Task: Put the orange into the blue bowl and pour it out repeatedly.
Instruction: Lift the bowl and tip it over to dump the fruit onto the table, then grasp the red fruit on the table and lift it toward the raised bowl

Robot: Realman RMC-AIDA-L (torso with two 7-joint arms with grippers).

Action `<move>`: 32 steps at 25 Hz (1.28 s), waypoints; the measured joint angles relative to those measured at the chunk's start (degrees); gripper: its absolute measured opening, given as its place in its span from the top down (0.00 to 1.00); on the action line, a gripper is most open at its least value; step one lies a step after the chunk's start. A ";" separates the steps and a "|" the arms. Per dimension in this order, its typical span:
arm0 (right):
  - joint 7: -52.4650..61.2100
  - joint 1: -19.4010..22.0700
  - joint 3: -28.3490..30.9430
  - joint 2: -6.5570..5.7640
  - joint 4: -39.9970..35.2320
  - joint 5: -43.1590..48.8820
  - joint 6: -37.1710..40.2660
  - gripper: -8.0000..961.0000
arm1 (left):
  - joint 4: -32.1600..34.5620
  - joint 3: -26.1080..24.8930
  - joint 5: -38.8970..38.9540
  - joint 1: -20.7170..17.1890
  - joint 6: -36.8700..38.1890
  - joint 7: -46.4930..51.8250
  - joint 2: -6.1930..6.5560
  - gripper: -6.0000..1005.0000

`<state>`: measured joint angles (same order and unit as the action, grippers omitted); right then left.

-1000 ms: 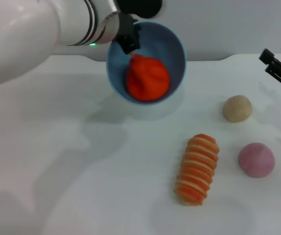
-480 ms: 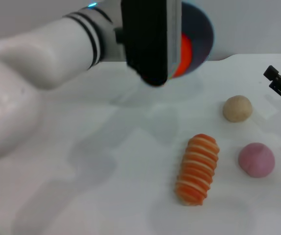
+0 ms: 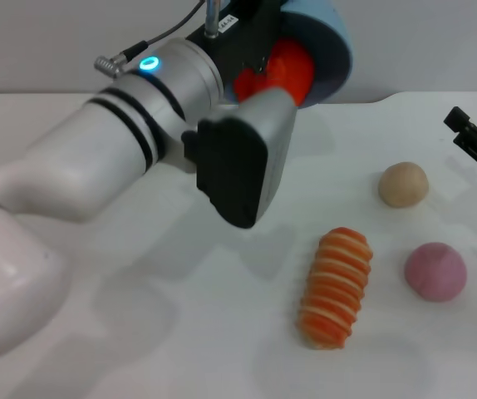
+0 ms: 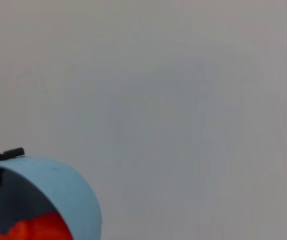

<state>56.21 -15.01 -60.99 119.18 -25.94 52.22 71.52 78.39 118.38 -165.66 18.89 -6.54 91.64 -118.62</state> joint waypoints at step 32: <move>7.75 -1.35 1.32 -1.57 -2.81 1.55 -0.55 0.23 | 1.23 -30.36 19.97 14.95 56.55 41.75 0.57 0.99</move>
<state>63.95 -16.37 -59.68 117.62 -28.75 53.76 70.97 79.62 88.02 -145.70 33.84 50.00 133.38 -118.05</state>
